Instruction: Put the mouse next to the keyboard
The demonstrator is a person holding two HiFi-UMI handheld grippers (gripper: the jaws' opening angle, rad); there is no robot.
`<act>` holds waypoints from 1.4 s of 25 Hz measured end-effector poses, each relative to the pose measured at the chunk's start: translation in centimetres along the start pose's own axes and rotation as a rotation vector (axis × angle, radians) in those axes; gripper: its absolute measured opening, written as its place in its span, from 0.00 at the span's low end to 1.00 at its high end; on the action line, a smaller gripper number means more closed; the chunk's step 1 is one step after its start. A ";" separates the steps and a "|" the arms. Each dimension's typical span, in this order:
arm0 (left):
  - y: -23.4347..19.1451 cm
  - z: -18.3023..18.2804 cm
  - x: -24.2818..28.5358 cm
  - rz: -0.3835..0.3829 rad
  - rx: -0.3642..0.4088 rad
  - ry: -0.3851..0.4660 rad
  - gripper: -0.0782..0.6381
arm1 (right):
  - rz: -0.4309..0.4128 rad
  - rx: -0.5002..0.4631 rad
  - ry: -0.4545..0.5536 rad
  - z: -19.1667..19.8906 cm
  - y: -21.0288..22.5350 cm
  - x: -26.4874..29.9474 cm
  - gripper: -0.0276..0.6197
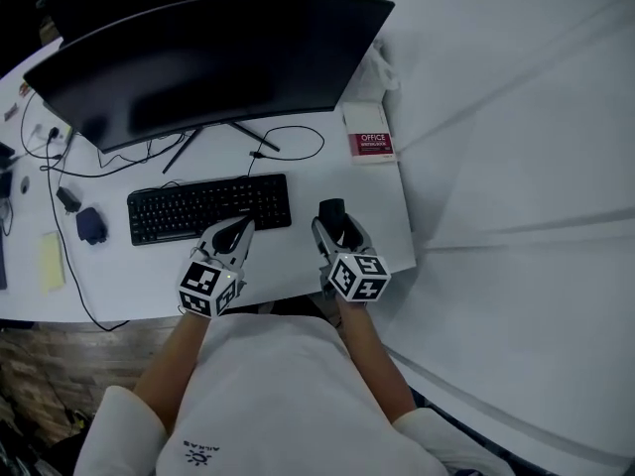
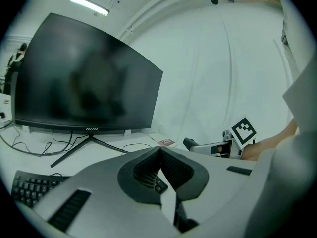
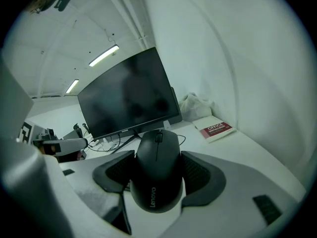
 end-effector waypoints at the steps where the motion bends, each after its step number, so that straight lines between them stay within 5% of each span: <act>1: 0.0 -0.1 0.3 -0.012 -0.006 0.001 0.12 | -0.005 -0.007 -0.014 -0.1 0.2 0.5 0.51; 16: -0.7 2.0 4.0 -0.161 -0.090 -0.032 0.12 | -0.027 -0.123 -0.233 2.6 3.1 8.3 0.51; 35: -1.4 4.3 6.1 -0.204 -0.086 -0.132 0.12 | 0.037 -0.227 -0.363 5.9 4.0 12.5 0.51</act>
Point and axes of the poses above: the fingertips, and each gripper's own axes: x forward along the fingers, y to its right, z out of its underside, the point moved 4 cm from there along -x, backward along the fingers, and after that the axes turned 2 degrees about z, right-handed, at the moved point
